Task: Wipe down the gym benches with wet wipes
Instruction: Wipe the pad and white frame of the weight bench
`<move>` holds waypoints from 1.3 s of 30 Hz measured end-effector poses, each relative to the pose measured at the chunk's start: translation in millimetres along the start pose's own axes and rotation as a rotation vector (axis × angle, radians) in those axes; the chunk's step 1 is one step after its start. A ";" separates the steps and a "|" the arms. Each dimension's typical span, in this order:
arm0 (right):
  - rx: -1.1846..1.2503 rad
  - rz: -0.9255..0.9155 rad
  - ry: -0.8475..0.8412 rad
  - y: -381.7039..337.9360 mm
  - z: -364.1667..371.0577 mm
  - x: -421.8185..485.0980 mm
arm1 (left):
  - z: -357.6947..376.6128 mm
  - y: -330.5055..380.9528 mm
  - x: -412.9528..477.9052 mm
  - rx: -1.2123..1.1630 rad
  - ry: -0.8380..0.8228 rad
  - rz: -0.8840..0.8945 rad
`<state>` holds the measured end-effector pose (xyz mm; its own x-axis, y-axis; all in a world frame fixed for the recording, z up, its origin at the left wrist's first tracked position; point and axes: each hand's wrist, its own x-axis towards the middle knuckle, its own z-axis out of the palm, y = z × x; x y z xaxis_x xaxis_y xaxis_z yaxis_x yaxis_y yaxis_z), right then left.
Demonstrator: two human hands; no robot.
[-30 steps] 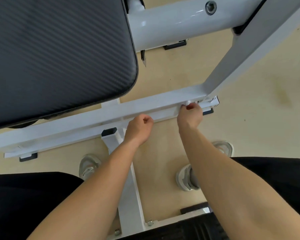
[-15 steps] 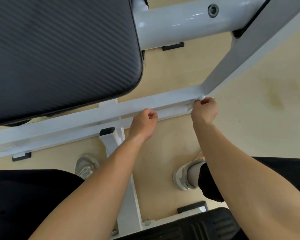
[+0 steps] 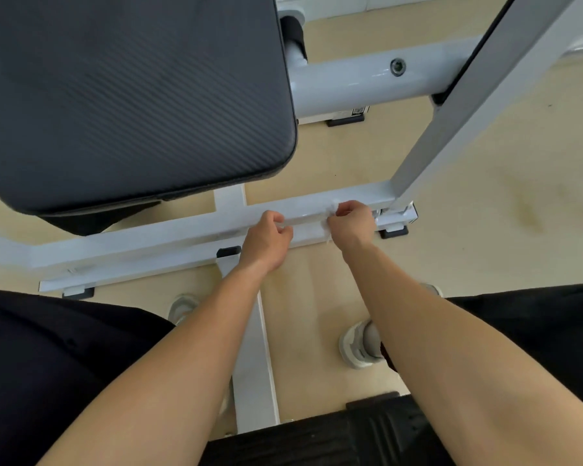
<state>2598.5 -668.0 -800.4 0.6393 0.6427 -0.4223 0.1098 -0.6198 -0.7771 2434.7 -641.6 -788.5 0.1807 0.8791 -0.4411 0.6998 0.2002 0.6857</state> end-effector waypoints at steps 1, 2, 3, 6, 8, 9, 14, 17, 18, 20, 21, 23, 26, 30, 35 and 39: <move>-0.028 -0.030 -0.017 -6.6 -7.8 -5.6 | -4.3 5.3 -6.6 0.018 -0.011 0.011; -0.061 -0.063 -0.040 -13.8 -16.0 -13.2 | -8.4 11.2 -13.4 0.038 -0.023 0.021; -0.090 -0.101 -0.068 -20.6 -23.2 -21.4 | -12.4 17.3 -20.6 0.059 -0.034 0.031; -0.200 -0.245 -0.156 -37.7 -38.1 -51.0 | -24.6 32.4 -42.4 0.102 -0.030 0.074; -0.262 -0.322 -0.204 -43.5 -42.4 -69.4 | -32.7 39.1 -57.8 0.114 -0.012 0.100; -0.283 -0.345 -0.225 -45.5 -43.5 -77.5 | -36.8 40.5 -65.4 0.117 -0.002 0.113; -0.351 -0.439 -0.354 -63.2 -41.5 -110.1 | -57.8 34.9 -91.6 0.109 0.055 0.193; -0.421 -0.473 -0.389 -74.8 -25.4 -106.4 | -63.9 28.8 -81.6 0.090 0.085 0.193; -0.430 -0.474 -0.393 -77.5 -17.0 -99.8 | -63.9 26.0 -73.1 0.074 0.104 0.188; -0.430 -0.459 -0.416 -81.0 0.8 -83.1 | -59.8 18.2 -52.3 0.033 0.145 0.175; -0.430 -0.449 -0.434 -80.6 8.5 -73.8 | -57.2 13.4 -42.8 0.011 0.153 0.155; -0.437 -0.404 -0.467 -79.2 20.2 -57.3 | -54.7 3.5 -27.6 -0.016 0.137 0.079; -0.465 -0.353 -0.513 -79.1 32.6 -41.9 | -58.4 -6.5 -17.2 -0.050 0.112 -0.003; -0.460 -0.352 -0.621 -73.0 44.9 -40.4 | -58.5 -24.6 -22.4 -0.144 0.141 -0.107; -0.395 -0.369 -0.652 -34.2 55.3 -84.5 | -44.6 -65.6 -72.3 -0.185 0.169 -0.160; -0.440 -0.361 -0.643 5.3 64.3 -114.8 | -31.1 -101.4 -100.6 -0.087 0.067 -0.213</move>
<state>2476.7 -716.1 -786.0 -0.0329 0.8820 -0.4701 0.5938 -0.3610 -0.7190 2324.1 -736.8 -795.6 -0.0129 0.8389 -0.5442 0.6545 0.4185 0.6297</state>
